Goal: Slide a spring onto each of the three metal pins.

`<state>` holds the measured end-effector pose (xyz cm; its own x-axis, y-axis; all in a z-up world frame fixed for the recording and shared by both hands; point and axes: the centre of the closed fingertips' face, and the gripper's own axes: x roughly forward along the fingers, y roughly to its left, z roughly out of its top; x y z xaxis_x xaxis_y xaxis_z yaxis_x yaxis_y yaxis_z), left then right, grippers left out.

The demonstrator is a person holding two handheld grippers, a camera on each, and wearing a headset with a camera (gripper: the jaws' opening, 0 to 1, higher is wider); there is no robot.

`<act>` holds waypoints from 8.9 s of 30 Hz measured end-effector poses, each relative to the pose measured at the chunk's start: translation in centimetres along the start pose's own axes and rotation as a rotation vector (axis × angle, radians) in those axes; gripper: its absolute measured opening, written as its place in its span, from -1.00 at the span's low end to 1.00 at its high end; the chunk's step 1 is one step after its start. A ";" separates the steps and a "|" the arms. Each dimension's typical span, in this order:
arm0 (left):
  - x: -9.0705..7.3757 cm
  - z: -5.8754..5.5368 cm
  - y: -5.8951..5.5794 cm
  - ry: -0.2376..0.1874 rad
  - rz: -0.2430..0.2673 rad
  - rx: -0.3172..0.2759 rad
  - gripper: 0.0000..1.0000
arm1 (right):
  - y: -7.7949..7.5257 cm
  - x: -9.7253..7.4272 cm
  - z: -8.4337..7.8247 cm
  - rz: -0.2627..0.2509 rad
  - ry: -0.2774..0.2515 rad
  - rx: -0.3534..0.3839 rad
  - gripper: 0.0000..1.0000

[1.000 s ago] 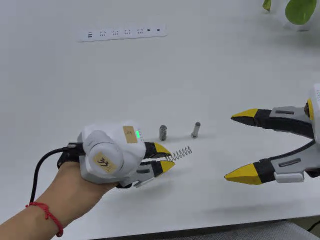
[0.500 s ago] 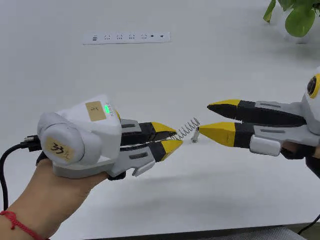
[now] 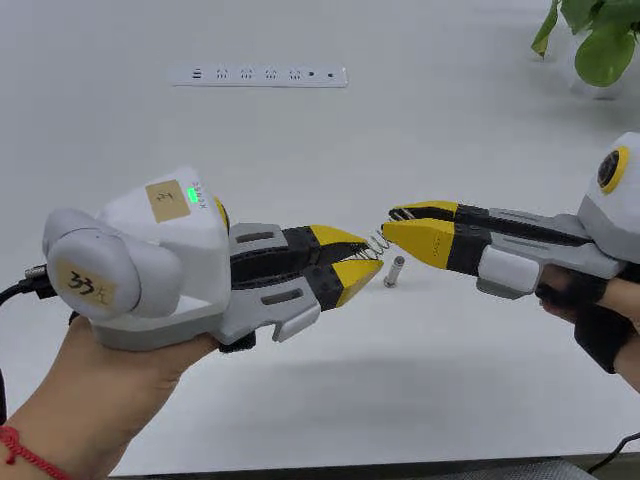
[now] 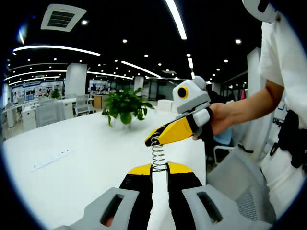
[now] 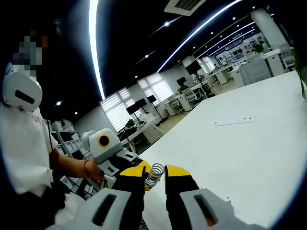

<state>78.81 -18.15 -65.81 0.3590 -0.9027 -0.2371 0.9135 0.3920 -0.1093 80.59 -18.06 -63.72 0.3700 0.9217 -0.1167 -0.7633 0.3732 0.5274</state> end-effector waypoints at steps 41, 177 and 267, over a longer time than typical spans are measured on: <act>0.4 -1.8 -0.8 0.063 -0.023 -0.001 -0.74 | 2.7 1.1 -1.3 0.021 0.221 -0.335 -0.77; -8.0 -6.4 4.6 0.138 0.140 0.021 0.32 | -9.0 -1.9 -4.9 0.015 1.076 -0.778 -0.76; -7.7 -8.8 4.6 0.158 0.120 -0.073 0.82 | -15.7 0.5 -13.8 -0.009 1.130 -0.696 -0.76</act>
<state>78.59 -7.88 -72.98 0.4245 -0.8119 -0.4007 0.8477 0.5119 -0.1392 85.45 -21.96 -83.67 -0.0061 0.3732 -0.9277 -0.9988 0.0435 0.0241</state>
